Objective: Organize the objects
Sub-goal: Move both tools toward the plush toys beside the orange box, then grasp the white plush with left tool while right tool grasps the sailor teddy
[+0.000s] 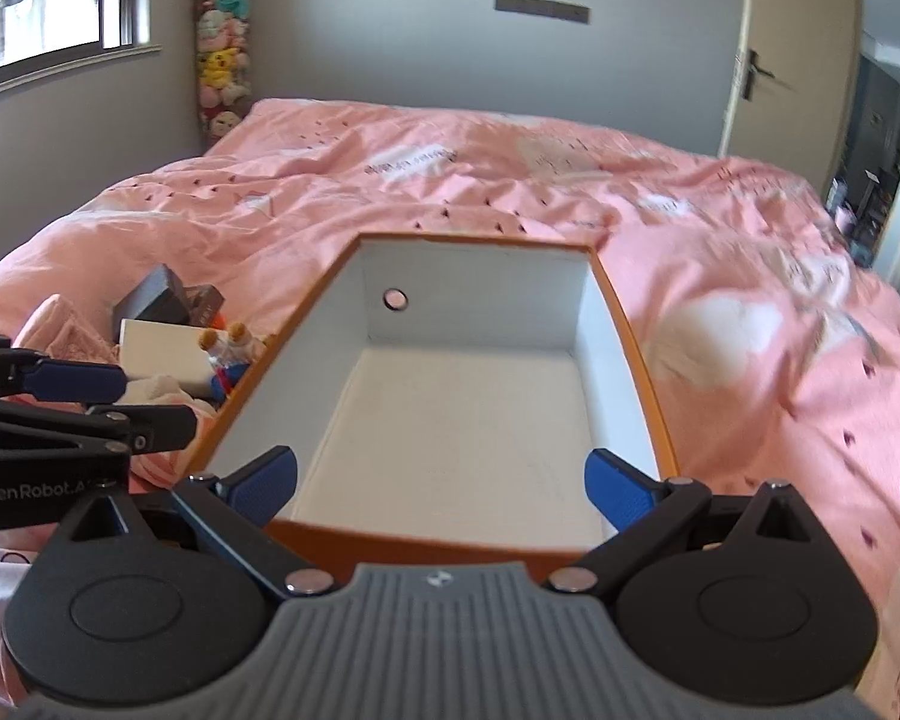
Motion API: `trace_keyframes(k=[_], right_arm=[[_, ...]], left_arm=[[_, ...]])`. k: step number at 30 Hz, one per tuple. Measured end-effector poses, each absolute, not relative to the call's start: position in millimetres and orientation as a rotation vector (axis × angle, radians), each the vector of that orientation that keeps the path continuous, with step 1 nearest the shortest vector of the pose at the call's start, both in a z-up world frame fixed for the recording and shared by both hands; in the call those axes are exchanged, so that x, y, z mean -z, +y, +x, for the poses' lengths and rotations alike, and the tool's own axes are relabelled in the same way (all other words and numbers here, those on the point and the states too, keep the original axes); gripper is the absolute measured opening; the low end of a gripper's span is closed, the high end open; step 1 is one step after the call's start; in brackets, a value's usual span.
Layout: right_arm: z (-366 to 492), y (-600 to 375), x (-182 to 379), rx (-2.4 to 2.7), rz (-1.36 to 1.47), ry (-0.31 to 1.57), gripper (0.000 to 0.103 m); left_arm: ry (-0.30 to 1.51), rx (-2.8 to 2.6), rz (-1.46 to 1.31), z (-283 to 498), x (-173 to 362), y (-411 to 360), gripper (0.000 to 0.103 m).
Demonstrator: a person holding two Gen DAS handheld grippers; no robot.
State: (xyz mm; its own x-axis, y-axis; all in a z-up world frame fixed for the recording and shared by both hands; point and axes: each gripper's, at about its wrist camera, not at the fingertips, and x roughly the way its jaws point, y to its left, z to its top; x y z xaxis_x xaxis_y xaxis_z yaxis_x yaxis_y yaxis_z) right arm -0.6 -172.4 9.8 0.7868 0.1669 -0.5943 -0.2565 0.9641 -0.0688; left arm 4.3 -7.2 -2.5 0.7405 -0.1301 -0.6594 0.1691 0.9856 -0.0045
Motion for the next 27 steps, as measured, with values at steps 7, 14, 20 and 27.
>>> trace_keyframes(k=[7, 14, 20, 27], right_arm=[[26, -150, -20, -0.376, -0.206, 0.641, 0.08], [57, -118, -24, -0.55, -0.243, 0.687, 0.055], [84, -86, -18, -0.673, -0.34, 0.743, 0.044], [106, -62, -9, -0.818, -0.539, 0.784, 0.04]], left_arm=[[0.752, 0.184, -0.007, 20, -1, 21, 0.056], [0.822, 0.154, -0.047, 36, 1, 55, 0.056], [0.957, 0.123, -0.207, 53, 11, 78, 0.056], [1.087, 0.014, -0.458, 65, 30, 97, 0.067]])
